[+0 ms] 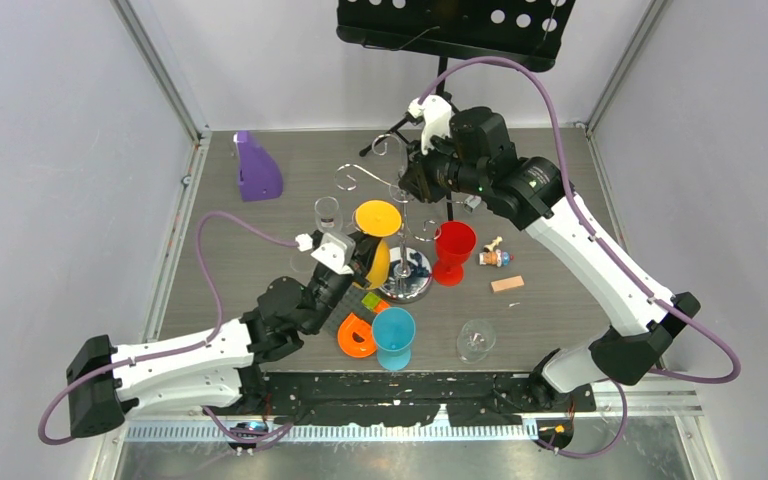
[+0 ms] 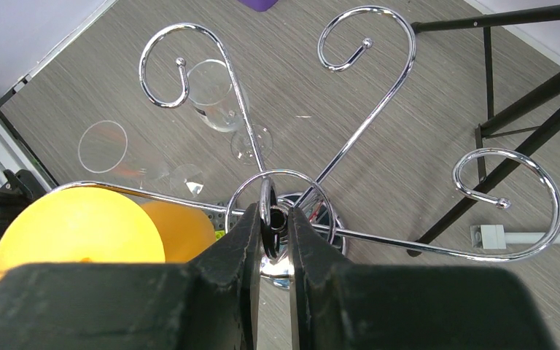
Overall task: Place the wine glass upside down on the wine glass rack
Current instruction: Turn the wine glass upside down at the wine rack, then pick up the wine glass at the center of the board.
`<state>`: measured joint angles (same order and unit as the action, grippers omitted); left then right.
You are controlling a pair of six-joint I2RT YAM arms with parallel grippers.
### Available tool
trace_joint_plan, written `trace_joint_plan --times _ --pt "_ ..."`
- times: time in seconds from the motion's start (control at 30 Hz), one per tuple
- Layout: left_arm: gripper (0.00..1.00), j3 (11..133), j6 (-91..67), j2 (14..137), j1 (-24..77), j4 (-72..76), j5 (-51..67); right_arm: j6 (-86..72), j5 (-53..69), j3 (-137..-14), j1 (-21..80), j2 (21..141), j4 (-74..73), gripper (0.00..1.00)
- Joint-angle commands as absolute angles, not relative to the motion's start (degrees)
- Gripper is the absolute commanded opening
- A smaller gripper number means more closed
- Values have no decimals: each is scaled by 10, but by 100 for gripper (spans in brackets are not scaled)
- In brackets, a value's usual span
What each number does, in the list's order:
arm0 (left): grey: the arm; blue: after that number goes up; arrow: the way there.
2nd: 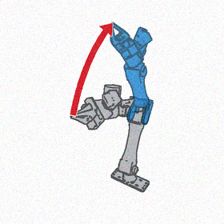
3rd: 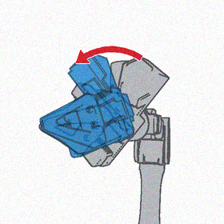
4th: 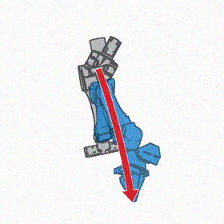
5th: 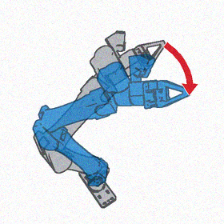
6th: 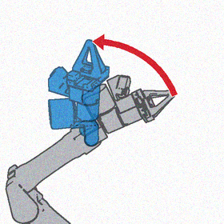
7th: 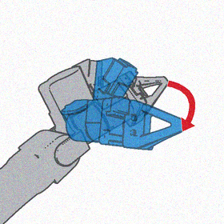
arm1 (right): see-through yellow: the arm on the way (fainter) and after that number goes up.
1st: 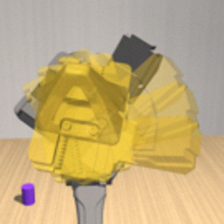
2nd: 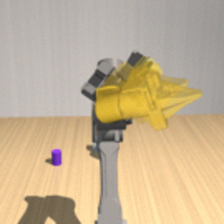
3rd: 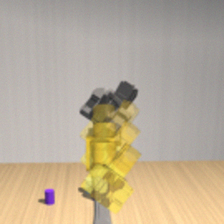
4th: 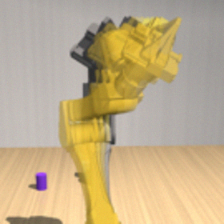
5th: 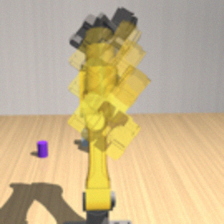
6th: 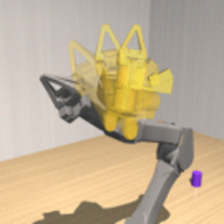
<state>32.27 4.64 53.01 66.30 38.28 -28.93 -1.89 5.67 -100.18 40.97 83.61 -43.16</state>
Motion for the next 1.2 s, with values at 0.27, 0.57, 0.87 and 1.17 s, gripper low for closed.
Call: trace_joint_plan --times 0.27,0.57,0.87,1.17 --pt "33 327 4 476 664 316 -298 -51 70 -1026 410 832 -434 16" --pt "50 321 -23 388 665 208 -296 -50 71 -1035 410 824 -429 36" --pt "56 321 -53 277 664 82 -268 -54 68 -1051 410 821 -426 51" --pt "58 318 -87 206 664 11 -292 -54 46 -1071 410 792 -426 56"
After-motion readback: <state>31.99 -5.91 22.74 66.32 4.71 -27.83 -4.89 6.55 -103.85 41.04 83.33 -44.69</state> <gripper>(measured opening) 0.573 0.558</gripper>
